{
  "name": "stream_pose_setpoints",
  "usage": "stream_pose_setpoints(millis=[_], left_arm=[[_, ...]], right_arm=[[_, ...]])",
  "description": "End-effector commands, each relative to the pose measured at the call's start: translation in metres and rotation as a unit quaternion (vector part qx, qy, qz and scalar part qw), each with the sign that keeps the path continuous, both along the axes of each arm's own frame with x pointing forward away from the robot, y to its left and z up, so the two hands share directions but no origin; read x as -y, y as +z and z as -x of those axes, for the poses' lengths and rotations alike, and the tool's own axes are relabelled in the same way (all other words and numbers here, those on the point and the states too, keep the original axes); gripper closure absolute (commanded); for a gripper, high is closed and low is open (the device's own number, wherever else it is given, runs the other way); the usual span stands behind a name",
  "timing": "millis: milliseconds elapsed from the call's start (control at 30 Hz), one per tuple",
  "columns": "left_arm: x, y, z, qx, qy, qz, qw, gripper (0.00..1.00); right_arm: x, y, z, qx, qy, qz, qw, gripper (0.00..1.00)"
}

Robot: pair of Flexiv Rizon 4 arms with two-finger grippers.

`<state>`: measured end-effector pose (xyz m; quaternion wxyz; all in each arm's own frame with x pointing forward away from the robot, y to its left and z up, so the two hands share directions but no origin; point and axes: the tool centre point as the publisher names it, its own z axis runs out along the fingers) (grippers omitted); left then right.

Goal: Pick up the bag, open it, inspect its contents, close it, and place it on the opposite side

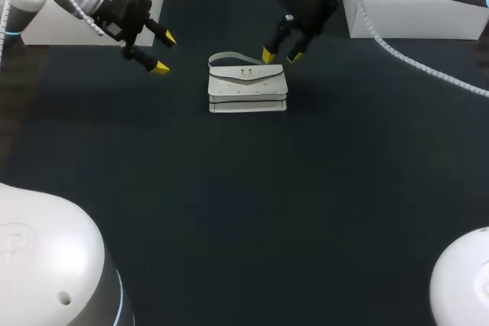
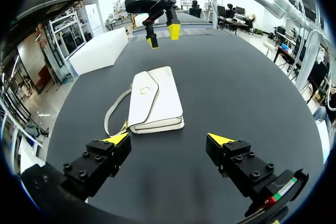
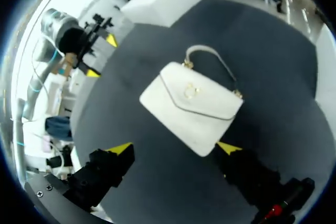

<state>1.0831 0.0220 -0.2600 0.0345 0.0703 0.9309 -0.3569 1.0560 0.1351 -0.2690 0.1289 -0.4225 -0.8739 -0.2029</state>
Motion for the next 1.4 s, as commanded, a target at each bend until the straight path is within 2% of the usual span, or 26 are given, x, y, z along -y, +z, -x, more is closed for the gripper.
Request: stream_pose_setpoints(millis=[33, 133, 500, 533, 600, 667, 700, 867, 1000, 1167, 1233, 1267, 1400], left_arm=[[0.005, 0.004, -0.01, -0.011, -0.006, -0.011, 1.0, 0.0], [0.007, 0.003, -0.014, -0.016, -0.005, -0.011, 1.0, 0.0], [0.008, 0.003, -0.017, -0.022, -0.014, -0.013, 1.0, 0.0], [0.015, 0.002, -0.016, -0.016, -0.027, -0.023, 0.999, 0.0], [0.023, 0.001, -0.016, -0.01, -0.042, -0.024, 0.999, 0.0], [0.028, 0.002, -0.017, -0.004, -0.053, -0.022, 0.998, 0.0], [0.03, 0.002, -0.018, 0.0, -0.059, -0.024, 0.998, 0.0], [0.039, 0.005, -0.022, 0.01, -0.077, -0.021, 0.997, 0.0], [0.045, 0.005, -0.024, 0.014, -0.082, -0.023, 0.996, 0.0], [0.053, 0.004, -0.023, 0.034, -0.081, -0.023, 0.996, 0.0], [0.055, 0.004, -0.024, 0.052, -0.074, -0.016, 0.996, 0.0], [0.056, 0.003, -0.026, 0.068, -0.065, -0.033, 0.995, 0.0], [0.056, 0.003, -0.026, 0.068, -0.065, -0.033, 0.995, 0.0]], right_arm=[[-0.007, 0.005, 0.003, 0.09, 0.046, 0.136, 0.985, 0.0], [-0.008, 0.004, 0.008, 0.092, 0.094, 0.171, 0.976, 0.0], [-0.008, 0.004, 0.008, 0.092, 0.094, 0.171, 0.976, 0.0], [-0.008, 0.004, 0.008, 0.092, 0.094, 0.171, 0.976, 0.0], [-0.007, 0.004, 0.006, 0.135, 0.112, 0.174, 0.969, 0.0], [-0.007, 0.005, 0.006, 0.178, 0.15, 0.179, 0.956, 0.0], [-0.006, 0.005, 0.006, 0.185, 0.157, 0.188, 0.952, 0.0], [-0.011, 0.002, 0.012, 0.25, 0.253, 0.245, 0.902, 0.0], [-0.015, 0.001, 0.017, 0.284, 0.29, 0.284, 0.869, 0.0], [-0.017, -0.004, 0.026, 0.34, 0.332, 0.325, 0.818, 0.0], [-0.018, -0.014, 0.03, 0.335, 0.352, 0.326, 0.811, 0.0], [-0.018, -0.014, 0.03, 0.335, 0.352, 0.326, 0.811, 0.0], [-0.018, -0.014, 0.03, 0.335, 0.352, 0.326, 0.811, 0.0]])
